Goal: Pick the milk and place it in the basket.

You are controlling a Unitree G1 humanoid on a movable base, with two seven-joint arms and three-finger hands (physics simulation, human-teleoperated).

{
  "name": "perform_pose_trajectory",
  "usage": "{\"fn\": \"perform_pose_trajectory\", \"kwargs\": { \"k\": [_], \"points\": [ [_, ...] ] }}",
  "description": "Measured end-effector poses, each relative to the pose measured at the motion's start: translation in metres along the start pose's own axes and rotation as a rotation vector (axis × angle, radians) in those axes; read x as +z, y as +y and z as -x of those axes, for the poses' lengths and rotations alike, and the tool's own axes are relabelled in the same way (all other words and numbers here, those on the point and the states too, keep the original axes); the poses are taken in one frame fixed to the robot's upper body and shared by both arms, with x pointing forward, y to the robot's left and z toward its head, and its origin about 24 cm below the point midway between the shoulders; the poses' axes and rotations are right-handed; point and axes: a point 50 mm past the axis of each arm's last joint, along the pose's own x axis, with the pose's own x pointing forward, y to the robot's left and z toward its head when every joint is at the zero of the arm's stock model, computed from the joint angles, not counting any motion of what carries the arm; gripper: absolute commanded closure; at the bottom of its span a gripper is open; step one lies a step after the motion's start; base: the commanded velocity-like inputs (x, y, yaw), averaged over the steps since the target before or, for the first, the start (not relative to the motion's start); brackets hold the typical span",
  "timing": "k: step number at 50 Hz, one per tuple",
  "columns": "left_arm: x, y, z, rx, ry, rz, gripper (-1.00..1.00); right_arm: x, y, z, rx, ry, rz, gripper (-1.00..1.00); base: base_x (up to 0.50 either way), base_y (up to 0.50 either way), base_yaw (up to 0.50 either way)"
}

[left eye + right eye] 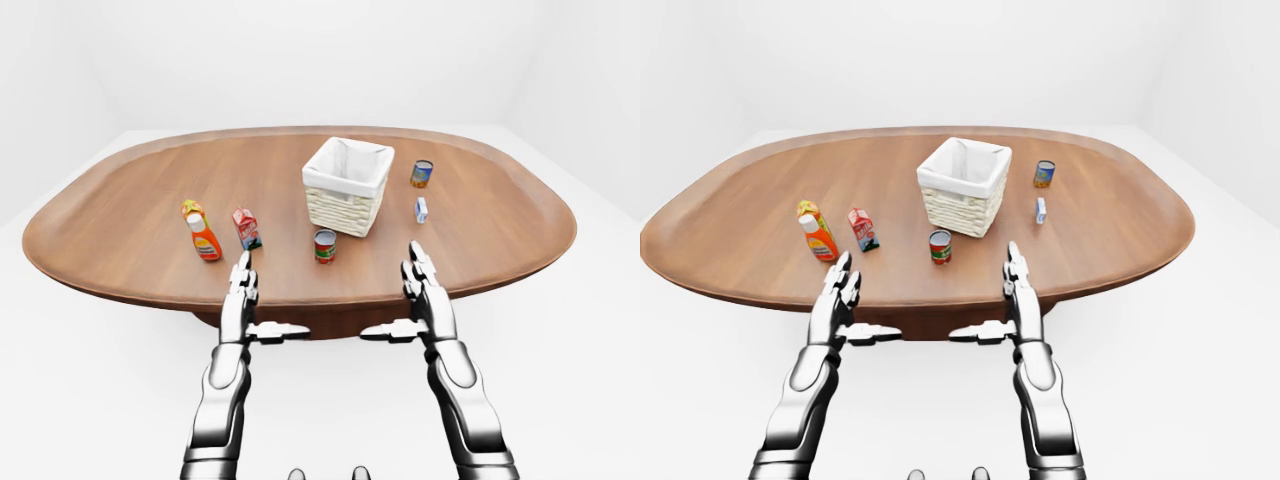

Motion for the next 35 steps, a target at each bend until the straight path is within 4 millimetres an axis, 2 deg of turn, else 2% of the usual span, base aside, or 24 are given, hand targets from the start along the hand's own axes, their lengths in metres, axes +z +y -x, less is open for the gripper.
{"fn": "perform_pose_trajectory", "kwargs": {
  "k": [5,18,35],
  "points": [
    [0.003,0.005,-0.001,0.01,0.001,0.028,-1.0,0.018,0.002,0.007,0.038,-0.077,-0.028,-1.0,0.0,0.0,0.0],
    [0.029,0.009,0.011,0.028,-0.111,-0.026,-1.0,0.047,0.004,0.023,0.101,-0.208,-0.077,-1.0,0.0,0.0,0.0],
    [0.056,0.009,0.026,0.034,-0.211,-0.102,-1.0,0.088,0.001,0.041,0.115,-0.389,-0.029,-1.0,0.0,0.0,0.0]
  ]
}}
